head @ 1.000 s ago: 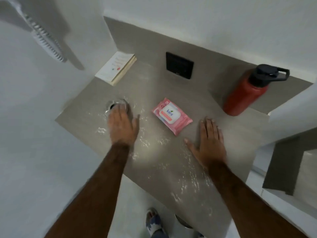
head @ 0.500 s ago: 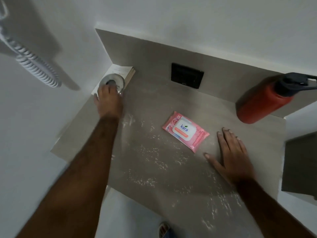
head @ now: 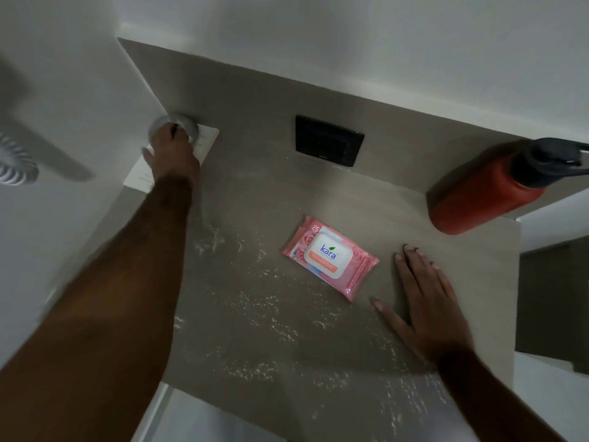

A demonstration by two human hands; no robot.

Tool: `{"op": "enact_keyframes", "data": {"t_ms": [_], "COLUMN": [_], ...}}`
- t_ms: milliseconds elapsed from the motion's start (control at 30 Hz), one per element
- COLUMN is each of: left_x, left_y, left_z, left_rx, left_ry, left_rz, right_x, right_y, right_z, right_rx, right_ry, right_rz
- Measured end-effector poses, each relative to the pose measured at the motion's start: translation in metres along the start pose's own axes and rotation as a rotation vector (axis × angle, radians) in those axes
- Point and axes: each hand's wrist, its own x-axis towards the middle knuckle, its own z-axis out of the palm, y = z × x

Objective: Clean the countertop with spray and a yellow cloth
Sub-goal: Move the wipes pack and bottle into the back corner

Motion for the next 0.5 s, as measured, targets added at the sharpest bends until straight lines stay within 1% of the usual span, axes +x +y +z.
{"op": "enact_keyframes", "data": {"t_ms": [67, 100, 133, 200, 267, 300, 333, 400, 500], "left_x": [-0.02, -0.037, -0.06, -0.126, -0.191, -0.217, -0.238, -0.268, -0.289], "left_y": [0.008, 0.017, 0.03, 0.062, 0.095, 0.111, 0.124, 0.145, 0.159], "left_z": [-0.007, -0.011, -0.014, -0.014, -0.01, -0.008, -0.004, 0.001, 0.005], "left_rx": [-0.047, -0.112, -0.19, -0.348, -0.45, -0.431, -0.361, -0.242, -0.174], "left_ry": [0.12, 0.157, 0.143, 0.003, -0.183, -0.262, -0.32, -0.371, -0.439], "left_rz": [-0.015, -0.005, 0.029, 0.133, 0.177, 0.189, 0.206, 0.19, 0.101], "right_x": [-0.001, -0.001, -0.001, 0.0, 0.0, 0.0, 0.001, 0.0, 0.0], "right_y": [0.0, 0.0, -0.001, -0.002, -0.003, -0.003, -0.004, -0.004, -0.003], "right_z": [-0.001, -0.002, -0.002, -0.004, -0.006, -0.007, -0.008, -0.009, -0.007], "right_rx": [-0.001, -0.003, -0.004, 0.004, 0.026, 0.038, 0.048, 0.058, 0.051], "right_ry": [-0.007, -0.013, -0.019, -0.022, -0.016, -0.011, -0.01, -0.016, -0.017], "right_rz": [0.003, 0.006, 0.009, 0.011, 0.015, 0.016, 0.018, 0.024, 0.017]}}
